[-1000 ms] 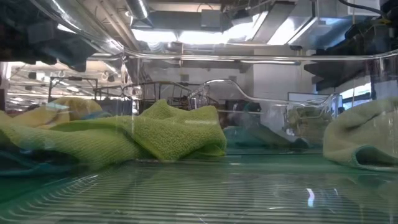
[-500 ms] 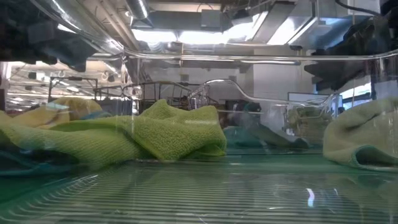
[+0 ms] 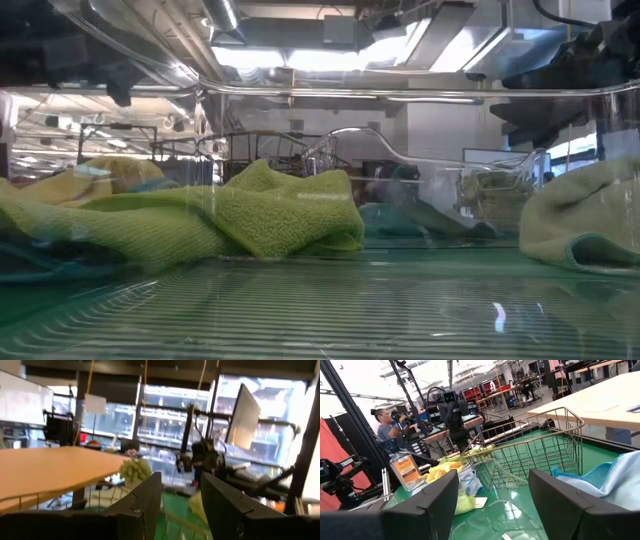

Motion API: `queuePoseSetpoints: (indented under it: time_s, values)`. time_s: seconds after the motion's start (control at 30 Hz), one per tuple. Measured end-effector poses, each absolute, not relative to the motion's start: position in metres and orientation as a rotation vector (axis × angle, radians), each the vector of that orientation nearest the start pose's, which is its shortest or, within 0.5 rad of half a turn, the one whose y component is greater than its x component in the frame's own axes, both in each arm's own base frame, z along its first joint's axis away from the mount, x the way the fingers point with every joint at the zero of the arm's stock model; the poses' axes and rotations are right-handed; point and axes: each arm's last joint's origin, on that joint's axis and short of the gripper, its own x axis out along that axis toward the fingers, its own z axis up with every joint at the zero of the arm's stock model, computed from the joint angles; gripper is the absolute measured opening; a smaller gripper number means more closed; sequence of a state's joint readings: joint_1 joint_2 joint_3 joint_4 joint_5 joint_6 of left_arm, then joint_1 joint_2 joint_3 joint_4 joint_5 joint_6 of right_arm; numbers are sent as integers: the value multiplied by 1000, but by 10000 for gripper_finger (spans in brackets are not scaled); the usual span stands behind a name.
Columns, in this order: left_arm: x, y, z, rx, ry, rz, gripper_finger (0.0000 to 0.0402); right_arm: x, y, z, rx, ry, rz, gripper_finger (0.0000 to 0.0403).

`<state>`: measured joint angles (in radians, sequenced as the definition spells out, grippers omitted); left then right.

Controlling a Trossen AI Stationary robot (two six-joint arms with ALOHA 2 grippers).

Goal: Sort microfiber towel by color & place in baskets
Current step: Put the left yellow towel into the gold wire basket

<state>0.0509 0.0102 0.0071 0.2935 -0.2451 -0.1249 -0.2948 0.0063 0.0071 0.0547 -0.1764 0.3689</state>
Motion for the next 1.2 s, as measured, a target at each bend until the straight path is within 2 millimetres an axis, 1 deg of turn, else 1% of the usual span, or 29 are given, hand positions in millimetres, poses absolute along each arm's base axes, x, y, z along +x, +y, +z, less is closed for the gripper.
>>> queuePoseSetpoints:
  time_s: [0.1, 0.3, 0.4, 0.5, 0.63, 0.77, 0.9, 1.0, 1.2]
  values:
    - [93, 12, 200, -158, -340, 273, 132, 94, -23, 171, 356, -75, -107, 241]
    - [101, 13, 226, -157, -292, 302, 132, 94, -23, 170, 357, -72, -108, 241]
    - [110, 13, 240, -148, -219, 295, 132, 94, -23, 170, 357, -71, -108, 241]
    - [121, 13, 250, -133, -69, 292, 132, 94, -23, 170, 357, -71, -108, 241]
    - [136, 13, 254, -177, 137, 296, 132, 94, -23, 170, 357, -71, -108, 241]
    - [149, 7, 261, -191, 285, 176, 132, 94, -23, 170, 357, -71, -108, 241]
    - [157, -1, 266, -189, 424, 84, 132, 94, -23, 170, 357, -71, -108, 241]
    - [162, -8, 268, -181, 493, 37, 132, 94, -23, 170, 357, -71, -108, 241]
    - [172, -21, 261, -182, 571, -19, 132, 94, -23, 170, 357, -71, -108, 241]
